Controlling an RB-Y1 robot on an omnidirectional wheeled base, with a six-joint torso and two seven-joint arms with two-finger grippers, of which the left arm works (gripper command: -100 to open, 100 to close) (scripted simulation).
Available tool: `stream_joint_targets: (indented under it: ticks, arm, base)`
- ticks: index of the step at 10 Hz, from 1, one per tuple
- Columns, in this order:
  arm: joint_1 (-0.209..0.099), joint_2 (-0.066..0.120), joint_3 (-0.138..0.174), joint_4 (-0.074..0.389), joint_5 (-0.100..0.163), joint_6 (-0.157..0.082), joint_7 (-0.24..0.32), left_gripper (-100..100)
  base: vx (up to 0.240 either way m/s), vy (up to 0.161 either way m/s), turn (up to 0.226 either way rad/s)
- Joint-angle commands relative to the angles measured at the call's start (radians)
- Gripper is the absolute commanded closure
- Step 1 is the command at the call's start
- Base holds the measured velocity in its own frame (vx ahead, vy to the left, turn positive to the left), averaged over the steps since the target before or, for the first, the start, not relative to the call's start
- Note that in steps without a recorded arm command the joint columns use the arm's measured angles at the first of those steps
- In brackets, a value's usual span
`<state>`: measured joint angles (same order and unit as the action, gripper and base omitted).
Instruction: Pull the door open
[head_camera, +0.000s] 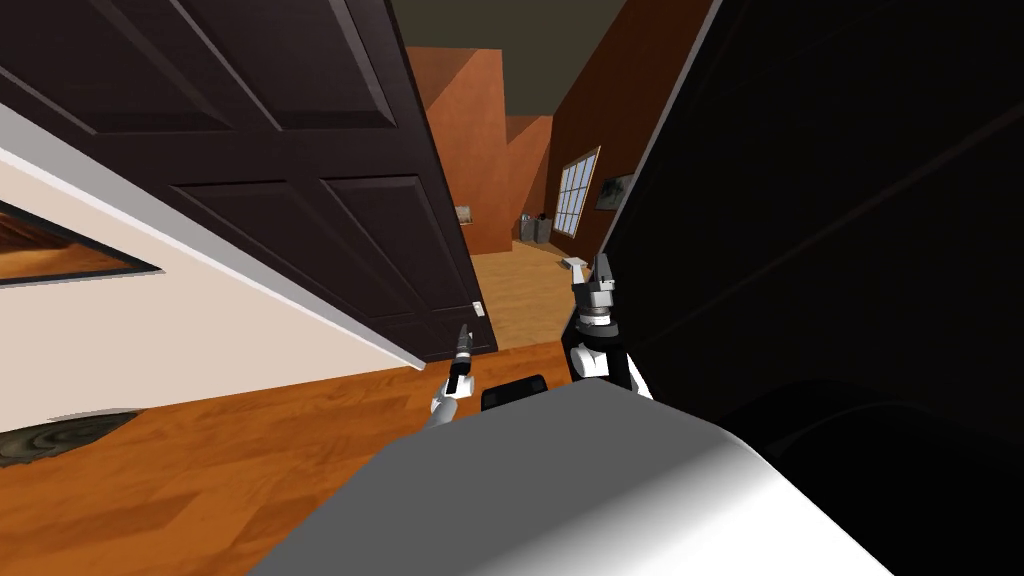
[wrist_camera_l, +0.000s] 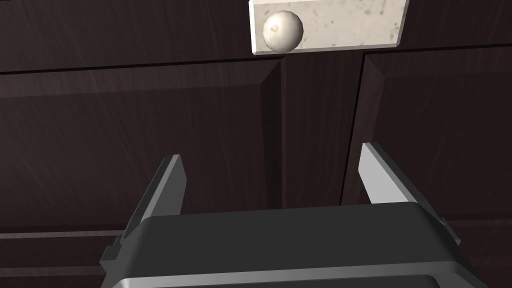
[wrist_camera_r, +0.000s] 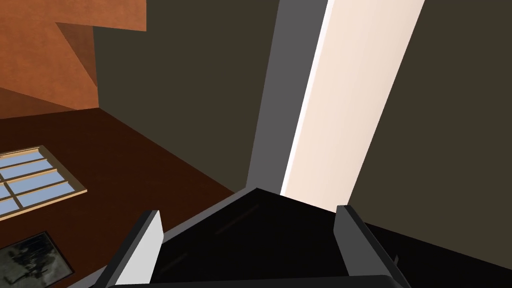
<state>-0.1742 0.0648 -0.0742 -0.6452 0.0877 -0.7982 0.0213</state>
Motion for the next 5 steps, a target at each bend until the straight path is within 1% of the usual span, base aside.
stream_joint_targets:
  ticks: [1, 3, 4, 5]
  arm:
    - [-0.014, -0.005, 0.000, 0.031, 0.001, -0.005, -0.004, -100]
    - [-0.026, -0.009, -0.001, 0.065, 0.002, -0.011, -0.007, -100]
    - [-0.024, -0.007, 0.000, 0.057, 0.002, -0.011, -0.006, -100]
    - [-0.019, 0.018, 0.006, 0.066, 0.007, -0.021, 0.014, -100]
  base:
    - [0.086, -0.024, -0.024]
    - [0.081, -0.024, -0.026]
    - [0.033, -0.015, -0.004]
    - [0.000, -0.112, -0.149]
